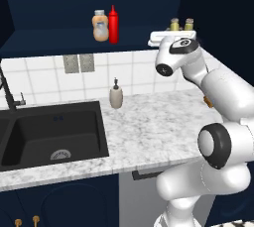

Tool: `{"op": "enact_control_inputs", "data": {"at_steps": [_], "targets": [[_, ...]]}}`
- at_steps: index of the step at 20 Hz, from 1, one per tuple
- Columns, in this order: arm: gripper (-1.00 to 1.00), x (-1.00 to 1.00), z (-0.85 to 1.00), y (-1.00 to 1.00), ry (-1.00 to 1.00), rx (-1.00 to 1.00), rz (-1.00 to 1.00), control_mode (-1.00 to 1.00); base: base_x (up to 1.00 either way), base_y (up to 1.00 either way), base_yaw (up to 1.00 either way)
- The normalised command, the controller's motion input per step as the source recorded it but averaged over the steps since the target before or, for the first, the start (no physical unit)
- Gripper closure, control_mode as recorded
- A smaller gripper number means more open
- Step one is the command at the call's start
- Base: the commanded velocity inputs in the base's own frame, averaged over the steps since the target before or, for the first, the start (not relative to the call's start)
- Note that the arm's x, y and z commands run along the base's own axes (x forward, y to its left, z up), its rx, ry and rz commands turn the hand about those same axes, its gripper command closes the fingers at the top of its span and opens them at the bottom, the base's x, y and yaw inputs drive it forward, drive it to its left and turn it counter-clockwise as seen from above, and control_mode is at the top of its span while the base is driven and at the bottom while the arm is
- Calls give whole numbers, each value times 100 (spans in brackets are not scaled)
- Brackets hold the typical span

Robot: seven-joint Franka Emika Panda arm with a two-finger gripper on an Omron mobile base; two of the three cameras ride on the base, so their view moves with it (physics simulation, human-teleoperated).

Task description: Put the shaker and condiment bottle from the counter next to their counterparts in the cabinet.

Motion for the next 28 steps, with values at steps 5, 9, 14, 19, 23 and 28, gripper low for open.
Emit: {"op": "enact_control_inputs", "data": {"at_steps": [5,9,14,19,23,28], "targets": [[100,40,-5,-1,0,0,0,-100,0,0,0],[100,29,-25,-9,-6,-7,0,-100,0,0,0],[100,1,-51,-17,-13,-31,-1,-100,0,0,0],[100,0,-55,-21,-5,-18,-3,-100,0,0,0],[100,0,-47,-42,7,5,-2,-100,0,0,0],[100,0,-27,-43,15,17,-3,-100,0,0,0]]}}
